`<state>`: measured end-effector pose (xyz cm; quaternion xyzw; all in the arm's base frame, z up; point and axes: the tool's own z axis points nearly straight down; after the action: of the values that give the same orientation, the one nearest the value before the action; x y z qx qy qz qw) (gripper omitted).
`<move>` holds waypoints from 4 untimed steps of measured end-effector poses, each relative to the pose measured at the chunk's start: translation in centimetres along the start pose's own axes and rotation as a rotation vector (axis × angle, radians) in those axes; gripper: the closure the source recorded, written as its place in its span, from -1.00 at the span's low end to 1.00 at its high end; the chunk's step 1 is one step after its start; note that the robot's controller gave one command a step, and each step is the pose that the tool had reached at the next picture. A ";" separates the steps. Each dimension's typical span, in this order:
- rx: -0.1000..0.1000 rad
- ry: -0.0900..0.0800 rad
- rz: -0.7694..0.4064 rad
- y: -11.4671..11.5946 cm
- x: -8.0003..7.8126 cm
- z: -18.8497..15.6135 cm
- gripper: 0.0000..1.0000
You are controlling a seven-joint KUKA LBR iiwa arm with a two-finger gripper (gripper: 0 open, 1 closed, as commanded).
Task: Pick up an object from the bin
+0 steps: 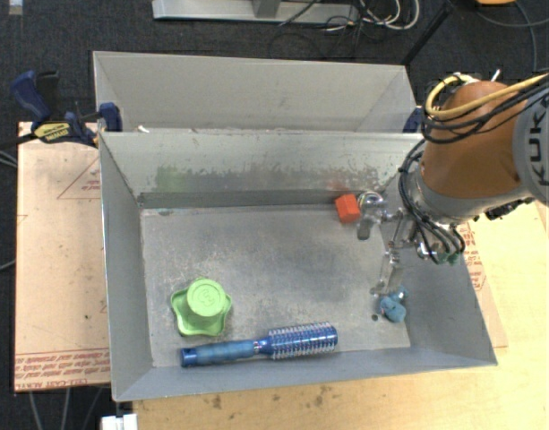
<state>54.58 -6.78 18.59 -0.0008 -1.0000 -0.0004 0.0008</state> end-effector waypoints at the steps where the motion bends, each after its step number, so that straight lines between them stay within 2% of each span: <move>1: 0.000 0.004 -0.399 -7.2 3.7 8.4 -1.00; 2: -0.001 -0.004 -0.259 -7.2 0.7 11.7 -1.00; 3: 0.000 -0.003 -0.129 -8.6 1.8 11.6 -1.00; 4: 0.000 -0.004 -0.130 -8.6 1.8 11.6 1.00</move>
Offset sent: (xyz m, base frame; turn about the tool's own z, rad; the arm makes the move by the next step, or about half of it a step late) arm -0.0353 -0.0703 -0.0818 -0.4055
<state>52.74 -15.35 7.01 0.0643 -0.9979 -0.0004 -0.0011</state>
